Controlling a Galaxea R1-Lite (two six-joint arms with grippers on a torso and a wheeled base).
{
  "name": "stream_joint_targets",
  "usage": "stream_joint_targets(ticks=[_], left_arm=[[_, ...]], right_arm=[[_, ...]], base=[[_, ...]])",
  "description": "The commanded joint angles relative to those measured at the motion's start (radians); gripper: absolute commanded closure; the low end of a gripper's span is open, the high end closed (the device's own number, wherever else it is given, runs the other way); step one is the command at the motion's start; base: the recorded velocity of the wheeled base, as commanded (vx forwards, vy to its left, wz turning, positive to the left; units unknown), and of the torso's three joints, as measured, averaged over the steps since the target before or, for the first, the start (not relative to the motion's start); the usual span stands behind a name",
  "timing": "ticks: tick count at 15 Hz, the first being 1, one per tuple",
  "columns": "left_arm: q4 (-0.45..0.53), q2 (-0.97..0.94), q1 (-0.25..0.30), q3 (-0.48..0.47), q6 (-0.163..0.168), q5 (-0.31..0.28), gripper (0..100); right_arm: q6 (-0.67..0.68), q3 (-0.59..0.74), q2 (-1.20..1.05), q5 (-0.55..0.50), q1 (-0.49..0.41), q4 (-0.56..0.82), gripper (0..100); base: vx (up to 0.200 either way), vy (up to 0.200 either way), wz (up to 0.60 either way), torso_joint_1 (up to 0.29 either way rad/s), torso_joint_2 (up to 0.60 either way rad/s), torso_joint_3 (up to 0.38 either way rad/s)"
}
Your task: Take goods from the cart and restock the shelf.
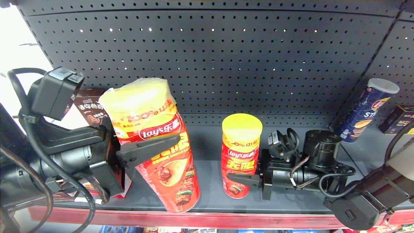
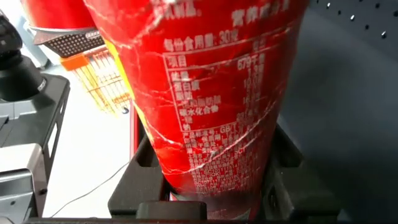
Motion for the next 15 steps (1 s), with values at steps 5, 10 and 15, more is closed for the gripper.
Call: stream_joint_targets(ticks=[5, 10, 15], left_arm=[[0.0, -0.002, 0.0, 0.001, -0.001, 0.0, 100], [-0.004, -0.003, 0.0, 0.002, -0.001, 0.0, 100], [-0.004, -0.002, 0.0, 0.015, 0.001, -0.003, 100]], right_arm=[[-0.002, 0.001, 0.026, -0.003, 0.033, -0.001, 0], [-0.005, 0.077, -0.044, -0.041, 0.008, -0.008, 0], [-0.004, 0.193, -0.212, -0.041, -0.067, -0.007, 0]], base=[[0.0, 0.0, 0.0, 0.0, 0.0, 0.0], [0.0, 0.0, 0.0, 0.0, 0.0, 0.0], [0.0, 0.0, 0.0, 0.0, 0.0, 0.0]])
